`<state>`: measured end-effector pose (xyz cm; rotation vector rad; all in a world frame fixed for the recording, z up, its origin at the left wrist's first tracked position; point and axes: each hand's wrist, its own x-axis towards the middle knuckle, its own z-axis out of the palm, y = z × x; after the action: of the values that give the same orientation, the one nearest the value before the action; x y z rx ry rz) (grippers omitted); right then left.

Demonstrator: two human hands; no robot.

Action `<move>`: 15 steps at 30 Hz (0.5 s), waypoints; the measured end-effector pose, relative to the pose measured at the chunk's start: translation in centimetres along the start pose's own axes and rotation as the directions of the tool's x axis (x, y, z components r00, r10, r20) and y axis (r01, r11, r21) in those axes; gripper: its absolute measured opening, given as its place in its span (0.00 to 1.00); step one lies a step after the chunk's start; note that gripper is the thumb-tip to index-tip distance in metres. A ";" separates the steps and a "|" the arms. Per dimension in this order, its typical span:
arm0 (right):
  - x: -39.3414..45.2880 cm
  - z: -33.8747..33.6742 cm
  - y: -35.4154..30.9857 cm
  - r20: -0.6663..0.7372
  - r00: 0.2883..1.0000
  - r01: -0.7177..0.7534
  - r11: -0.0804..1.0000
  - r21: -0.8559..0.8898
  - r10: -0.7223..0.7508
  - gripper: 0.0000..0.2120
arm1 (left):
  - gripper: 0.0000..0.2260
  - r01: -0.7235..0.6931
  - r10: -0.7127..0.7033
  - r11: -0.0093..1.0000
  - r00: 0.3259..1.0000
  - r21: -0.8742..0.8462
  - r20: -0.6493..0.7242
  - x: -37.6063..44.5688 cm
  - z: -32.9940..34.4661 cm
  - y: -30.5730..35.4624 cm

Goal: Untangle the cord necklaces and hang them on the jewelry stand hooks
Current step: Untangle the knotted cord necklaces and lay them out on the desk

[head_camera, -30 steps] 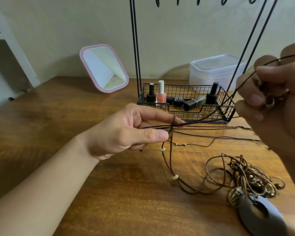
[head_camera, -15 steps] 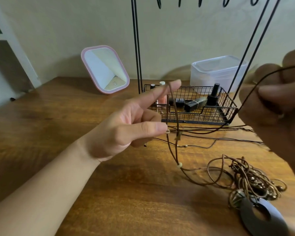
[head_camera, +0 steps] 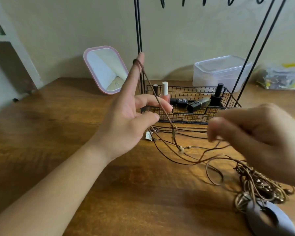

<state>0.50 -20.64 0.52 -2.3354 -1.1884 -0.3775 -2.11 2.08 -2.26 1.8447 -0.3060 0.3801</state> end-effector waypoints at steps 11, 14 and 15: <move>0.8 4.4 0.6 -0.095 0.994 -0.061 0.984 -0.165 0.046 0.14 | 0.49 -0.144 0.144 0.989 0.989 -0.021 0.025 0.2 -0.4 0.4; 1.0 4.0 0.9 -0.185 0.981 -0.068 0.998 -0.010 0.065 0.11 | 0.51 -0.109 0.109 0.994 0.990 -0.003 0.089 -0.2 -0.5 0.2; 1.0 4.0 1.0 -0.215 0.975 -0.059 0.998 0.025 0.063 0.11 | 0.52 -0.099 0.096 0.995 0.990 0.027 0.104 -0.3 -0.3 0.2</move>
<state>1.98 -18.32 -2.68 -2.2431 -1.0103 -0.5801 -2.52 2.35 -2.13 1.8890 -0.4644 0.3593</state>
